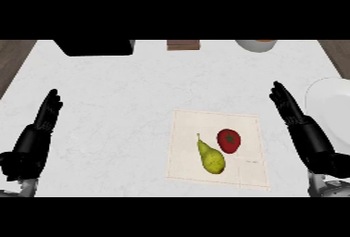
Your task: Pick the tomato from the placemat and place it in the plate
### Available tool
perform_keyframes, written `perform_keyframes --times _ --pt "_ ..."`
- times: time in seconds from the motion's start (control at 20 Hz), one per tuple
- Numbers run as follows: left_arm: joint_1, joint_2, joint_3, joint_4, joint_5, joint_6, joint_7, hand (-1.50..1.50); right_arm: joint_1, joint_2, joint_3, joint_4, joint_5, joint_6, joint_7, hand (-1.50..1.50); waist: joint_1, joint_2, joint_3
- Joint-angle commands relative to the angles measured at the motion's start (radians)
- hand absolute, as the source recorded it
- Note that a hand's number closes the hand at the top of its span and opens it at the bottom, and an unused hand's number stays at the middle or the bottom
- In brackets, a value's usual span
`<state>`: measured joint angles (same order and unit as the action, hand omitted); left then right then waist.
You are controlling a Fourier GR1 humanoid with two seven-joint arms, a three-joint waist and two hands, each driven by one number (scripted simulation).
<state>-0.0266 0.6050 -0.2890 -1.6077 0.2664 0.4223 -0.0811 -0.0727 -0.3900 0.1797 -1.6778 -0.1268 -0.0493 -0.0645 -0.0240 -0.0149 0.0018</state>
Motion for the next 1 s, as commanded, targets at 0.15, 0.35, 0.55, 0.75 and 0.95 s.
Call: perform_keyframes --times 0.15,0.35,0.55,0.75,0.95 --pt "-0.174 -0.045 -0.023 0.052 -0.028 -0.024 0.108 0.00 -0.187 0.216 0.148 -0.025 -0.058 -0.031 0.224 -1.50 0.023 0.019 -0.002" --pt "-0.129 -0.051 -0.053 0.068 -0.005 -0.067 0.094 0.00 -0.344 -0.114 0.274 -0.043 0.341 0.110 0.122 1.50 0.046 -0.008 -0.033" --pt "-0.196 -0.108 -0.038 0.166 0.002 -0.084 0.092 0.00 -0.156 0.224 0.366 0.168 0.319 -0.119 0.116 -1.50 0.021 0.024 -0.002" --pt "-0.229 -0.155 0.003 0.257 -0.025 -0.125 0.060 0.00 -0.119 0.171 0.377 0.254 0.408 -0.083 -0.079 -1.50 0.021 0.017 -0.002" --pt "-0.257 -0.175 -0.008 0.222 -0.042 -0.105 0.106 0.00 -0.099 0.063 0.346 0.066 0.503 -0.133 -0.017 -1.50 0.011 0.014 -0.002"
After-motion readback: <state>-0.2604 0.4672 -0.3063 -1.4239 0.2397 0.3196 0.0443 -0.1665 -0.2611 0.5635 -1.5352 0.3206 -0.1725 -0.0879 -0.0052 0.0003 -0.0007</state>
